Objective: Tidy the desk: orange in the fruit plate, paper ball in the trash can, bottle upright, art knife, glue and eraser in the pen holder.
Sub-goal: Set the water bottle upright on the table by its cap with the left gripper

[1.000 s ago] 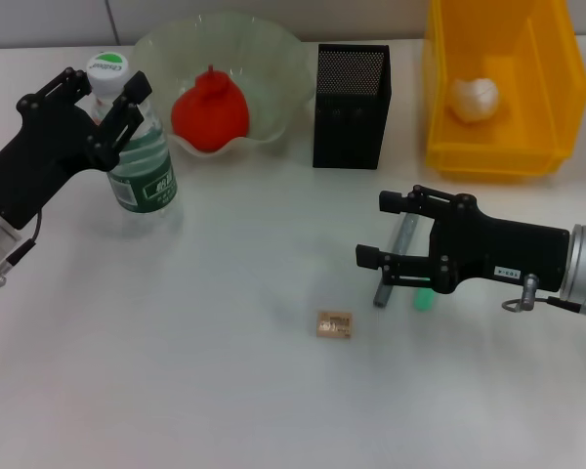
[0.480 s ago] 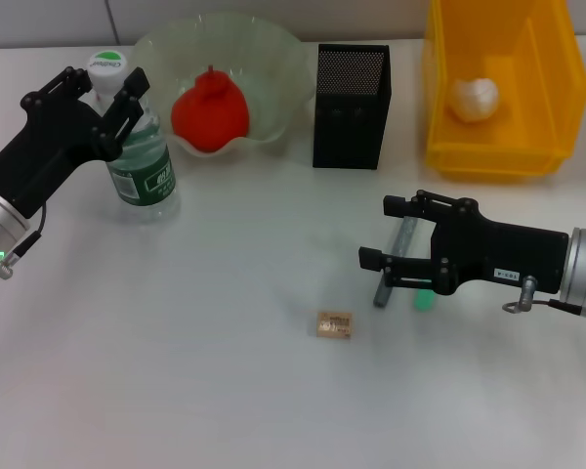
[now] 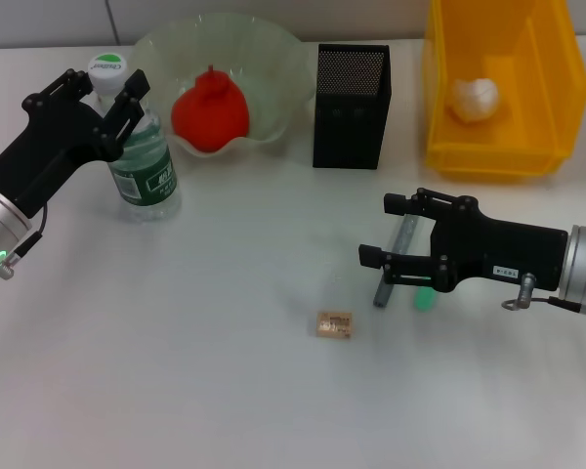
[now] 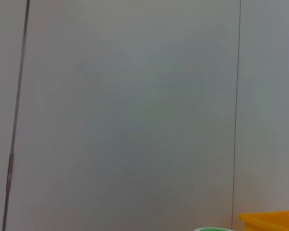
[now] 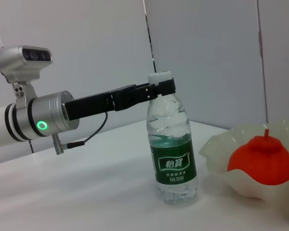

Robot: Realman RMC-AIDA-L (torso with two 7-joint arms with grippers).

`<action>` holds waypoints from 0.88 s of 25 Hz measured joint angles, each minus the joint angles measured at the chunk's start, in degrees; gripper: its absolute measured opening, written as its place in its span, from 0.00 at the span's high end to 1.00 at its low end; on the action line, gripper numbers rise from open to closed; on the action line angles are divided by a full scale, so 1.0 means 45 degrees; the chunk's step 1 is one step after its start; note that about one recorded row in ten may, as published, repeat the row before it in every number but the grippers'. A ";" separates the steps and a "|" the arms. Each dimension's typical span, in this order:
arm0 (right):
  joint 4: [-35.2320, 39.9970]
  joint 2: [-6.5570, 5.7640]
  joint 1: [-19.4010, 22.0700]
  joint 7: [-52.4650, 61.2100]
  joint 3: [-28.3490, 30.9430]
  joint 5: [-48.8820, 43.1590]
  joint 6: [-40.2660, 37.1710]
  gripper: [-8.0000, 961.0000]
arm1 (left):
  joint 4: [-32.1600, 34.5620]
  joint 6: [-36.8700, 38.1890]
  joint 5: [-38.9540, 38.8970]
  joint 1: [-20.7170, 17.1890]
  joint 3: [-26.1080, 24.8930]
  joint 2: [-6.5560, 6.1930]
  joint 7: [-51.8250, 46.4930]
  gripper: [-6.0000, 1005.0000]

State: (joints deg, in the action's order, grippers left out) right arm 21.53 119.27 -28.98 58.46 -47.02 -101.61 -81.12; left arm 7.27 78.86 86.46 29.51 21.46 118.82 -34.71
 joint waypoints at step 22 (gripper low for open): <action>0.0001 0.0000 -0.0079 0.0101 0.0000 0.0026 0.0019 0.15 | -0.0128 -0.0098 -0.0008 0.0053 -0.0045 -0.0013 0.0572 0.48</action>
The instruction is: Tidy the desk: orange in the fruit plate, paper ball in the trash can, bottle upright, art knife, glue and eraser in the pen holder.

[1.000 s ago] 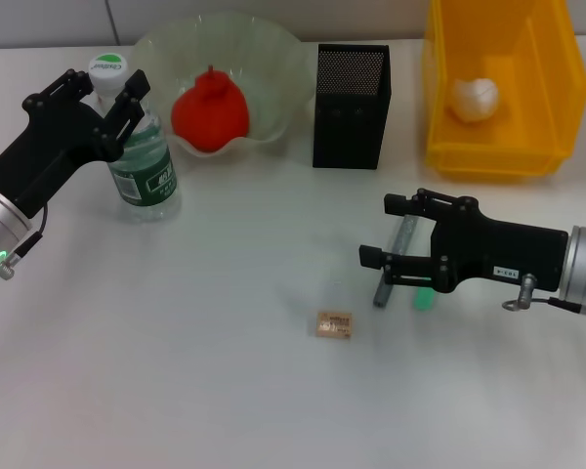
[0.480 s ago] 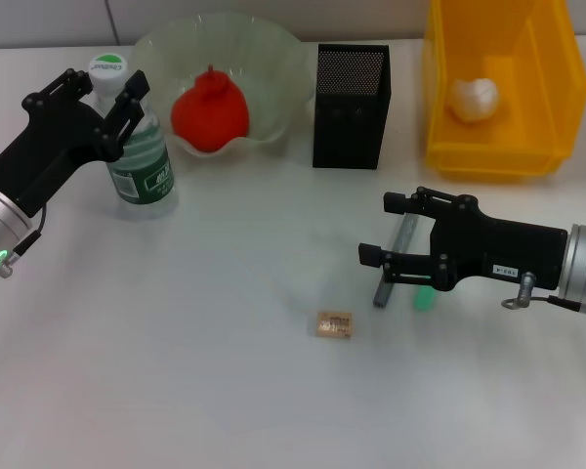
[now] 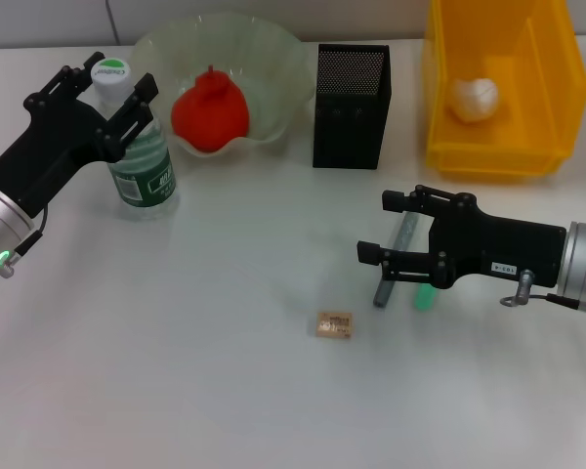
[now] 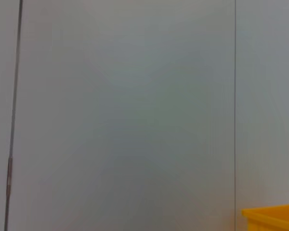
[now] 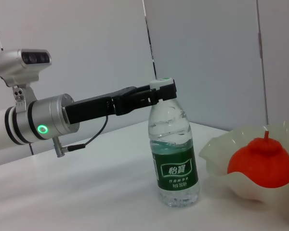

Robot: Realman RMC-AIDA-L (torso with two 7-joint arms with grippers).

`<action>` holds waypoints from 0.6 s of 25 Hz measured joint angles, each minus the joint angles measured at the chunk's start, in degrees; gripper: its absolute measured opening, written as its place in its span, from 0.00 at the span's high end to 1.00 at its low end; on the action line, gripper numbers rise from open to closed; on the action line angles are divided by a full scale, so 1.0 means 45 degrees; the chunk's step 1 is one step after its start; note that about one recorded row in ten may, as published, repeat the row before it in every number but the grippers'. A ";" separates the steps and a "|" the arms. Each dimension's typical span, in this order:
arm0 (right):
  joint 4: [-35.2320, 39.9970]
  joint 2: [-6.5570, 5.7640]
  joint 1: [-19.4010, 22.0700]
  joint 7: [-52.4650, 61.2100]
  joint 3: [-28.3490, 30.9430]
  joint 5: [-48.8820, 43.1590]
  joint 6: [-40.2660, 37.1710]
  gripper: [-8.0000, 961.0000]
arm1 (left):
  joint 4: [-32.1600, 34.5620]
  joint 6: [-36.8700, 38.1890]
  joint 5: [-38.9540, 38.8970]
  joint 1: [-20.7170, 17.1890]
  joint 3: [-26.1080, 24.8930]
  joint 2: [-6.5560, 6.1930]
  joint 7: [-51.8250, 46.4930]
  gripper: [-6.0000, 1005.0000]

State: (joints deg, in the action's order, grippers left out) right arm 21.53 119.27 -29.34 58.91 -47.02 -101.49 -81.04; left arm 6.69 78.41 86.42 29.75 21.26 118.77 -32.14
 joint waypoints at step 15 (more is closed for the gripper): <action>-0.0020 0.0000 0.0014 0.0067 0.0138 0.0077 0.0020 0.15 | 0.3340 0.4369 0.0230 -0.1243 0.1520 -0.0348 -0.7810 0.20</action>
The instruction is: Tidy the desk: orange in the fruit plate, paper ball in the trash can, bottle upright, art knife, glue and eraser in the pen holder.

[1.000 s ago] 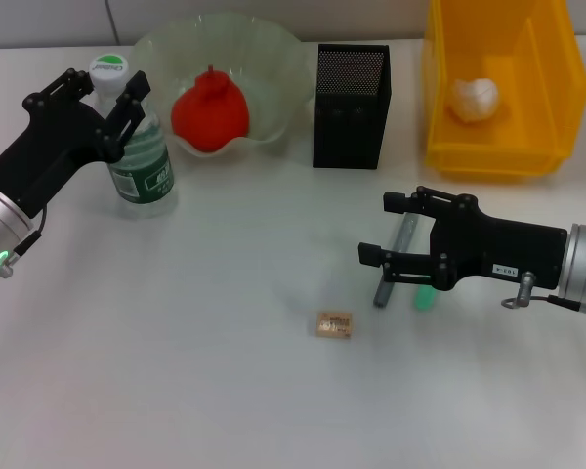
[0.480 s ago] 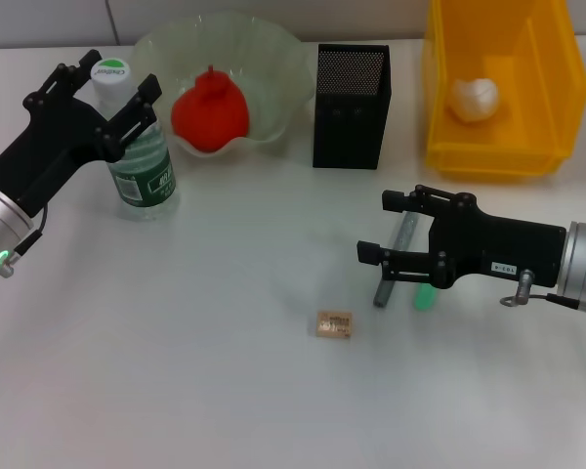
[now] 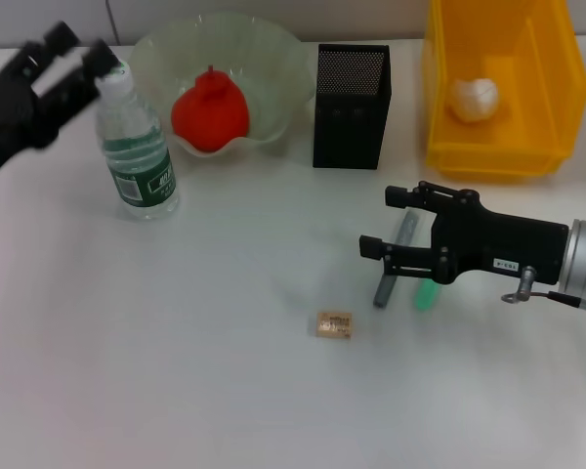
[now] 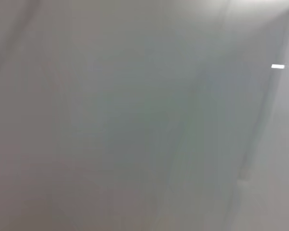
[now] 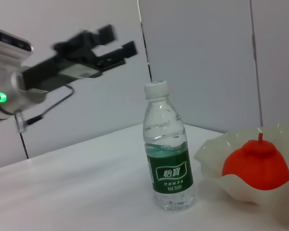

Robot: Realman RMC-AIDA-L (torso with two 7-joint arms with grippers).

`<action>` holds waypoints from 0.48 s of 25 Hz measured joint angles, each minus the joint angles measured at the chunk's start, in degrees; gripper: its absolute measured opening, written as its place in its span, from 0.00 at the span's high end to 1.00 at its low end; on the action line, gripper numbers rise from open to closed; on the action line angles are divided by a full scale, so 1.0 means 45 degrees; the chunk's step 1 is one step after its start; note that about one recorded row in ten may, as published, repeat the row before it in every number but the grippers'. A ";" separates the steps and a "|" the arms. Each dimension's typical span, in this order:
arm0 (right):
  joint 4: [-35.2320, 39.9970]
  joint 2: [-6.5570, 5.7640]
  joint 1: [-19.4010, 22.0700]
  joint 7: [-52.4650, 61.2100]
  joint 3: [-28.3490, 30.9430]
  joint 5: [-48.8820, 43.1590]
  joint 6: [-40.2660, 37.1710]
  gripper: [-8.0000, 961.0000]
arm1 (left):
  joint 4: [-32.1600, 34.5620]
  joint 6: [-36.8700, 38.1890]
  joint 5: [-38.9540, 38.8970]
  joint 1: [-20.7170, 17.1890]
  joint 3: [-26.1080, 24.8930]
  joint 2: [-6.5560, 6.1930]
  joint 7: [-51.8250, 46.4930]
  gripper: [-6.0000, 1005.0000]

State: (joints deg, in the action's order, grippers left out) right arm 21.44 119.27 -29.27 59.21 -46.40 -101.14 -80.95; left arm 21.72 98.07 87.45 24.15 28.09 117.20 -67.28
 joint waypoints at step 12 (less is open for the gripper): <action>0.0508 -0.0002 -0.0063 0.1402 -0.0023 0.0364 -0.0365 0.15 | 0.1129 0.0727 0.2154 -0.0525 0.4418 -0.0247 0.0277 0.19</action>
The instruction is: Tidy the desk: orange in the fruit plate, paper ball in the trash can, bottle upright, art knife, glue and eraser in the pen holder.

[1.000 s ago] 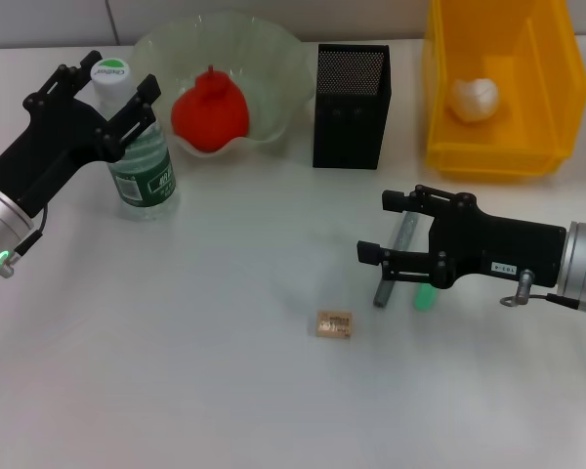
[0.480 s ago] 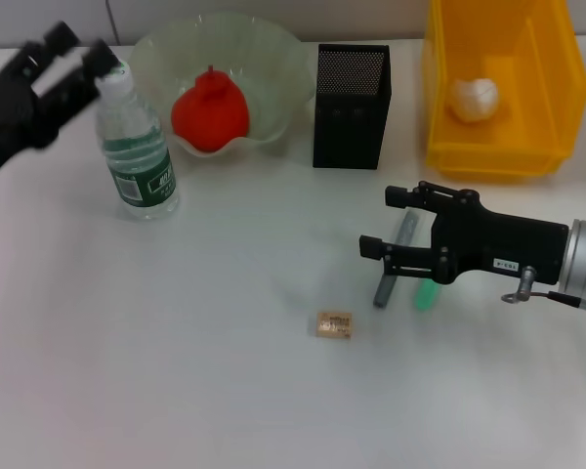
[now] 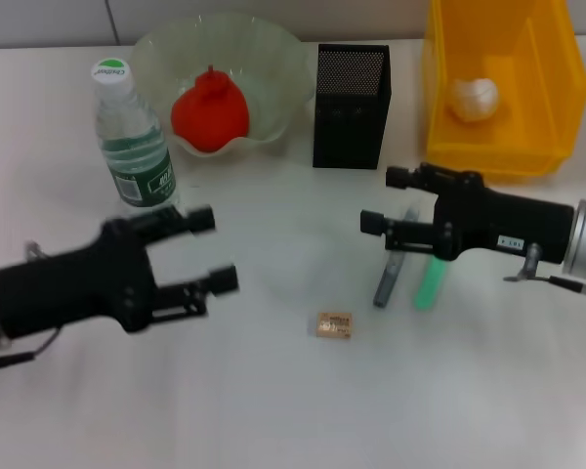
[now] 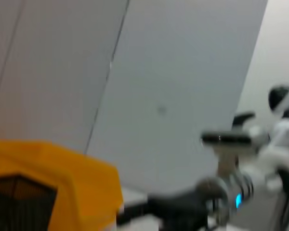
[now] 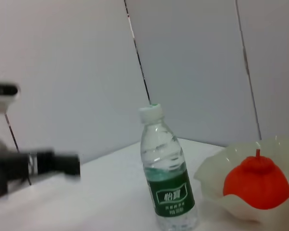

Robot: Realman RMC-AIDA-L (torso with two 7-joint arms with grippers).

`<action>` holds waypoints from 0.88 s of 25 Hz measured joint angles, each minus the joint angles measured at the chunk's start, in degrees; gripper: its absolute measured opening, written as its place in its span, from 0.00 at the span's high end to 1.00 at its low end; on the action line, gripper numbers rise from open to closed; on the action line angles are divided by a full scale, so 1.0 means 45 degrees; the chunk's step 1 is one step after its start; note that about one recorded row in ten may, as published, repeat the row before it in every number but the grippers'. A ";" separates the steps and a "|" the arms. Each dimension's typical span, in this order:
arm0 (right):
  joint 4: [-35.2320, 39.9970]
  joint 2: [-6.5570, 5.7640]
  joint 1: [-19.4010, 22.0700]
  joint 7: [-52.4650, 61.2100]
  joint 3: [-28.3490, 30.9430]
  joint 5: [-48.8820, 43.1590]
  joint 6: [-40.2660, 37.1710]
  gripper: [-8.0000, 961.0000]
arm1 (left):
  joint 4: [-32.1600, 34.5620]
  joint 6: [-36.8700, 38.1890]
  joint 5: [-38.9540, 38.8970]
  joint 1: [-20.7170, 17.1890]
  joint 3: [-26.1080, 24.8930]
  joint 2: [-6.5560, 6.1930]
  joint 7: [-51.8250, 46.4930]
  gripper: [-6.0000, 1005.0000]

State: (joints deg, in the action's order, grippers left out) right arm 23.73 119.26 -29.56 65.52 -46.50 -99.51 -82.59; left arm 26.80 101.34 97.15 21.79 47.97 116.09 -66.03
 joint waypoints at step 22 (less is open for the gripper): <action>0.9273 -0.0552 -0.3971 1.7100 -0.1437 -1.0210 -0.4482 0.15 | 0.0069 -0.1416 0.0593 0.0357 0.0283 0.0402 0.1292 0.19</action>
State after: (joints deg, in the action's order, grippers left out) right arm 65.46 116.78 -47.43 142.47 -52.97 -145.45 -102.76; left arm 27.11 94.97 99.82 23.40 49.25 117.90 -60.22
